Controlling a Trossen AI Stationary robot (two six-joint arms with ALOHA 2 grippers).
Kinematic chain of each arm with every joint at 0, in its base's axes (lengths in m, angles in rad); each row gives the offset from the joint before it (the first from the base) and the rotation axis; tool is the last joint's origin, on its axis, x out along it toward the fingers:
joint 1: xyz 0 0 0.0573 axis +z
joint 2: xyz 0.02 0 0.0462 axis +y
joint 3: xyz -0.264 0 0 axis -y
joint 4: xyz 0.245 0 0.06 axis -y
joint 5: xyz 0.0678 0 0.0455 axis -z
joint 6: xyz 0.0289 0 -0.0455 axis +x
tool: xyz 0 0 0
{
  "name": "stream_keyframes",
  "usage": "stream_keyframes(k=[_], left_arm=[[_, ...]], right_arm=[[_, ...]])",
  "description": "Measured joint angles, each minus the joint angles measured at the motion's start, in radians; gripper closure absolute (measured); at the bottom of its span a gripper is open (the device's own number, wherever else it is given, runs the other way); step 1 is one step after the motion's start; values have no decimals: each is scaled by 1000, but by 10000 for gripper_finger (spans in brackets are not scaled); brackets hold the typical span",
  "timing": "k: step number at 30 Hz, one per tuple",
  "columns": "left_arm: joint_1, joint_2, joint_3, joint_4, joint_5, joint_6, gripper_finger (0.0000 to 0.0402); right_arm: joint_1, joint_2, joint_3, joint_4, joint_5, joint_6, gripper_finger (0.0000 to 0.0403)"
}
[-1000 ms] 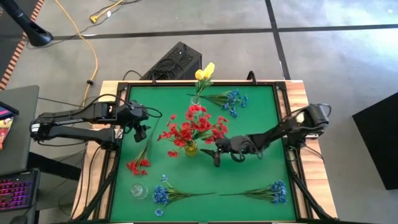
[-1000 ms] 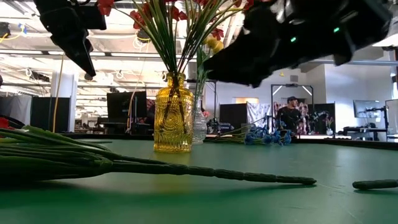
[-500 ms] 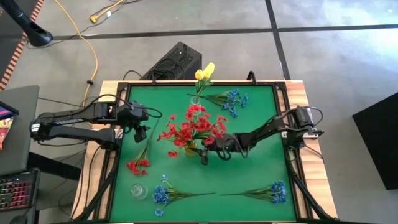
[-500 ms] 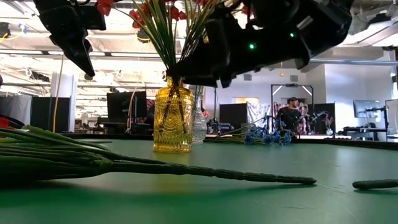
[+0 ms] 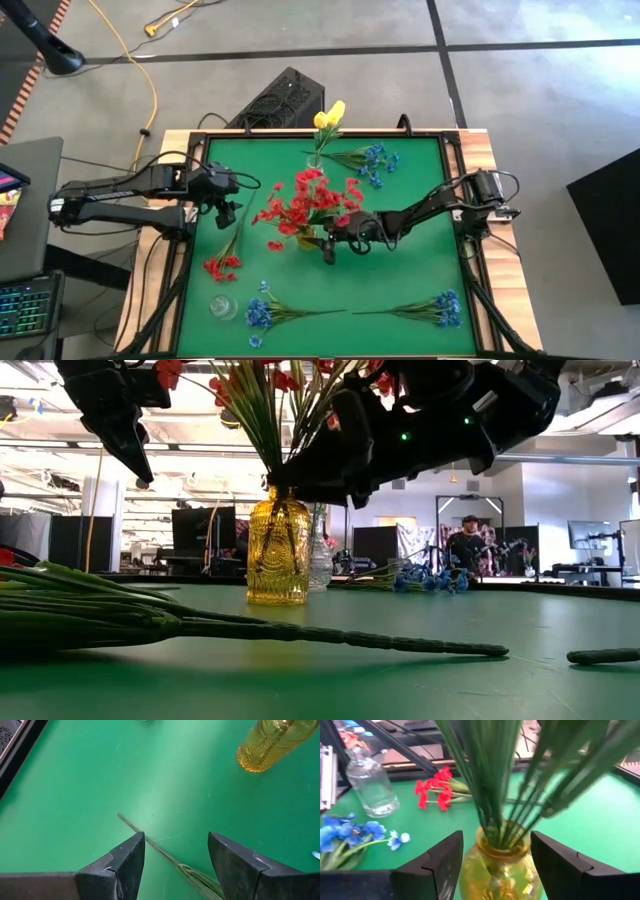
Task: Sort flowers into vase by color
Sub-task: Put the red flowers into the yellow vase
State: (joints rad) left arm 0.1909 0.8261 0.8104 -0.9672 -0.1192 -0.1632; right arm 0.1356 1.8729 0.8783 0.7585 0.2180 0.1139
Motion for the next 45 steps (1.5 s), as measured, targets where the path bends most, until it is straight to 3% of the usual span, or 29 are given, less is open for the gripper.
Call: stream_keyframes(k=[9,12,18,32,45], left_arm=[[0,0,0,0,0,-8,195],[0,0,0,0,0,-9,195],[0,0,0,0,0,-6,195],[0,0,0,1,0,-4,195],[0,0,0,2,3,-17,195]], right_arm=[[1,0,0,-22,-2,9,258],[1,-1,0,-26,-4,9,276],[9,-26,1,-104,-7,9,257],[43,-222,-2,-500,25,14,250],[48,-234,1,-571,16,69,199]])
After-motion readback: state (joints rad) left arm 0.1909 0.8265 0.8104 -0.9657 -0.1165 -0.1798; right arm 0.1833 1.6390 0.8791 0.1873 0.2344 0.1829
